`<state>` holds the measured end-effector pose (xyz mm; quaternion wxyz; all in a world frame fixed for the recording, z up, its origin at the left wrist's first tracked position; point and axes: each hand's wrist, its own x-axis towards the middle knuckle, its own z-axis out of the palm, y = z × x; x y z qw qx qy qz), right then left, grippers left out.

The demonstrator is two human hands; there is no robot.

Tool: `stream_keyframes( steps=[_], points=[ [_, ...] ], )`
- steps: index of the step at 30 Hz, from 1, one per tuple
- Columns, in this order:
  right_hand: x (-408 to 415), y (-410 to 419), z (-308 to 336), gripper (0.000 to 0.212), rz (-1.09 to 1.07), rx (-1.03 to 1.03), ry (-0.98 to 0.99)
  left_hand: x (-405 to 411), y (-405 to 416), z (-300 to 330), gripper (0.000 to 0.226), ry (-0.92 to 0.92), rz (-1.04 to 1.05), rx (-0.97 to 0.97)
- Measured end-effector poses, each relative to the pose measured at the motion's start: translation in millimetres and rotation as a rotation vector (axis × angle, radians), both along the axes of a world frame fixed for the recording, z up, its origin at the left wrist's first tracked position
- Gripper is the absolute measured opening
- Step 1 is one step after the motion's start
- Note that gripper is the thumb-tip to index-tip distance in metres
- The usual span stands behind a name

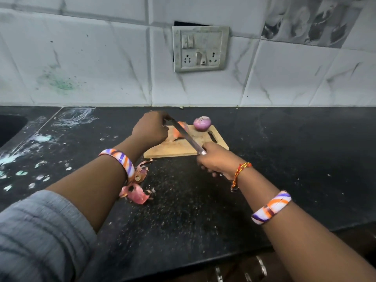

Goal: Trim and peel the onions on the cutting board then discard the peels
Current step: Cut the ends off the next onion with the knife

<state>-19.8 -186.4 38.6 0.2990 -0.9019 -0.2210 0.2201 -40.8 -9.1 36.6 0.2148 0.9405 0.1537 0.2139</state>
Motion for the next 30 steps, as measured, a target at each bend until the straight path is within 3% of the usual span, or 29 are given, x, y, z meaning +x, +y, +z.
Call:
stream_keyframes(
  steps=[3,6,9,14,17,20,26,30],
  points=[
    [34.9,-9.7,10.1,0.029,-0.008,0.026,-0.053,39.0,5.0,2.2,0.053,0.153,0.0,0.22],
    [63.6,-14.6,14.1,0.021,0.0,0.062,-0.078,67.3,3.8,1.8,0.074,0.375,-0.171,0.259],
    [85.5,-15.6,12.6,0.021,-0.029,0.196,0.012,83.9,4.2,-3.9,0.069,0.49,-0.349,0.235],
    [103.7,-7.6,5.3,0.041,0.002,0.21,0.02,91.4,18.2,-10.4,0.042,0.384,-0.166,0.204],
    [103.1,0.8,0.2,0.042,0.059,0.158,-0.007,88.8,30.7,-21.5,0.049,0.343,0.081,0.084],
    [96.7,6.8,-7.4,0.038,0.106,0.057,0.006,83.3,32.6,-25.6,0.055,0.283,0.186,0.087],
    [89.3,5.8,-18.2,0.037,0.095,-0.017,0.006,80.2,26.0,-30.2,0.053,0.144,-0.008,0.026],
    [92.7,15.6,-24.1,0.033,-0.041,0.281,0.029,79.4,21.3,-45.7,0.043,0.133,-0.124,0.087]
  ],
)
